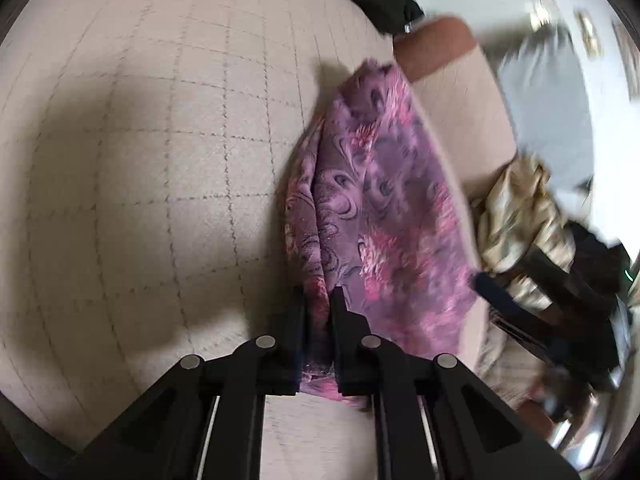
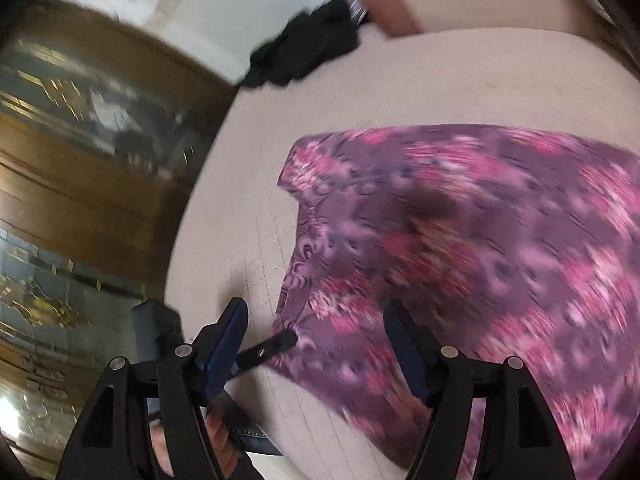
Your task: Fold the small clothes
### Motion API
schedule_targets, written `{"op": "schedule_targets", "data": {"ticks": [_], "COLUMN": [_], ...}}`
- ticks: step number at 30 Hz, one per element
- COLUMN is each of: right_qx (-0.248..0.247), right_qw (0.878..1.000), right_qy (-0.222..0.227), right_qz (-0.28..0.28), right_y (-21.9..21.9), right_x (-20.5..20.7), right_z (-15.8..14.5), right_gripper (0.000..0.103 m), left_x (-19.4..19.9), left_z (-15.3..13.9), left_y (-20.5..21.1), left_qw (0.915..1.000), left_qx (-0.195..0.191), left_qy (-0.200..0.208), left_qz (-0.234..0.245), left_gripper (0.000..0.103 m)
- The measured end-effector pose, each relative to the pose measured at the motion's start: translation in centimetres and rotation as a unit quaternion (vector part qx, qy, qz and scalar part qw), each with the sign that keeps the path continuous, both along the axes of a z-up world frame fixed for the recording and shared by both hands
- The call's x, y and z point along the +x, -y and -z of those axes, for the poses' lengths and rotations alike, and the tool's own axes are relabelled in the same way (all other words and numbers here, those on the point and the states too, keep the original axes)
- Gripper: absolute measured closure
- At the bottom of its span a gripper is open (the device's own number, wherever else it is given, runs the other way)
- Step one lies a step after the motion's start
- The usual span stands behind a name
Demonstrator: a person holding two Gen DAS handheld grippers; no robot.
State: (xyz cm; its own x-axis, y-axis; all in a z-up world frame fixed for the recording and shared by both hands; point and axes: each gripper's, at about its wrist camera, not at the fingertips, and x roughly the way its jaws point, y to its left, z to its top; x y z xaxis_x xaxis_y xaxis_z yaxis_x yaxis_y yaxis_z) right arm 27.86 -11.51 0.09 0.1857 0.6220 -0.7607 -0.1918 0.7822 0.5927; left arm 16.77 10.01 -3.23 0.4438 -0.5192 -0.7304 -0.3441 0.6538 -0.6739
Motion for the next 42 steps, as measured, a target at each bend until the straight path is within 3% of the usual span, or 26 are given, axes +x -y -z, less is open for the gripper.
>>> {"op": "schedule_targets", "data": {"ticks": [3, 10, 13, 15, 16, 19, 20, 21, 24, 27, 31, 33, 37, 41, 42], "right_qx": [-0.038, -0.167, -0.242, -0.312, -0.327, -0.369, -0.378, -0.379, -0.357, -0.294, -0.190, -0.132, -0.032, 0.032, 0.047], "right_qw": [0.999, 0.982, 0.960, 0.937, 0.931, 0.914, 0.910, 0.910, 0.921, 0.947, 0.977, 0.988, 0.996, 0.992, 0.991], "right_qy": [-0.021, -0.049, -0.060, -0.048, -0.046, -0.011, -0.002, 0.007, 0.023, 0.044, 0.066, 0.072, 0.087, 0.104, 0.108], "right_qz": [-0.029, -0.077, -0.126, -0.151, -0.154, -0.169, -0.169, -0.167, -0.155, -0.124, -0.076, -0.047, 0.011, 0.057, 0.071], "right_y": [-4.7, -13.6, -17.1, -18.7, -19.0, -20.1, -20.2, -20.2, -19.4, -17.0, -11.6, -8.3, -1.4, 6.3, 8.3], "right_x": [2.9, 7.2, 7.9, 7.9, 7.8, 6.8, 6.5, 6.2, 5.2, 4.2, 2.6, 1.3, 0.3, -2.0, -2.4], "right_z": [0.7, 3.1, 5.6, 7.3, 7.8, 7.6, 7.4, 7.0, 5.2, 2.2, -1.6, -3.1, -5.7, -7.5, -7.7], "right_gripper": [0.028, 0.028, 0.028, 0.029, 0.033, 0.058, 0.074, 0.083, 0.090, 0.091, 0.091, 0.091, 0.092, 0.092, 0.092], "left_x": [-0.5, -0.6, -0.7, -0.3, -0.3, -0.1, -0.1, -0.1, -0.5, -1.0, -2.7, -3.3, -4.0, -4.2, -4.2], "left_z": [-0.2, -1.0, -0.9, -1.0, -1.1, -1.1, -1.2, -1.3, -3.0, -5.0, -8.2, -9.3, -11.9, -14.6, -15.3], "left_y": [-0.3, -0.1, -0.4, -0.3, -0.4, -0.4, -0.3, -0.1, 0.8, 2.2, 5.0, 6.3, 10.9, 16.5, 18.7], "left_qw": [0.9995, 0.9995, 0.9992, 0.9990, 0.9990, 0.9989, 0.9989, 0.9990, 0.9984, 0.9951, 0.9806, 0.9746, 0.9600, 0.9462, 0.9394], "left_qx": [-0.029, -0.028, -0.037, -0.040, -0.041, -0.043, -0.041, -0.038, -0.007, 0.025, 0.096, 0.110, 0.143, 0.156, 0.165], "left_qy": [0.006, 0.013, 0.010, 0.015, 0.017, 0.016, 0.019, 0.022, 0.056, 0.091, 0.154, 0.173, 0.191, 0.203, 0.209], "left_qz": [-0.015, -0.011, -0.011, -0.012, -0.012, -0.013, -0.013, -0.011, 0.006, 0.030, 0.072, 0.091, 0.145, 0.198, 0.216], "left_gripper": [0.093, 0.093, 0.093, 0.093, 0.093, 0.093, 0.093, 0.093, 0.093, 0.093, 0.093, 0.093, 0.093, 0.093, 0.093]}}
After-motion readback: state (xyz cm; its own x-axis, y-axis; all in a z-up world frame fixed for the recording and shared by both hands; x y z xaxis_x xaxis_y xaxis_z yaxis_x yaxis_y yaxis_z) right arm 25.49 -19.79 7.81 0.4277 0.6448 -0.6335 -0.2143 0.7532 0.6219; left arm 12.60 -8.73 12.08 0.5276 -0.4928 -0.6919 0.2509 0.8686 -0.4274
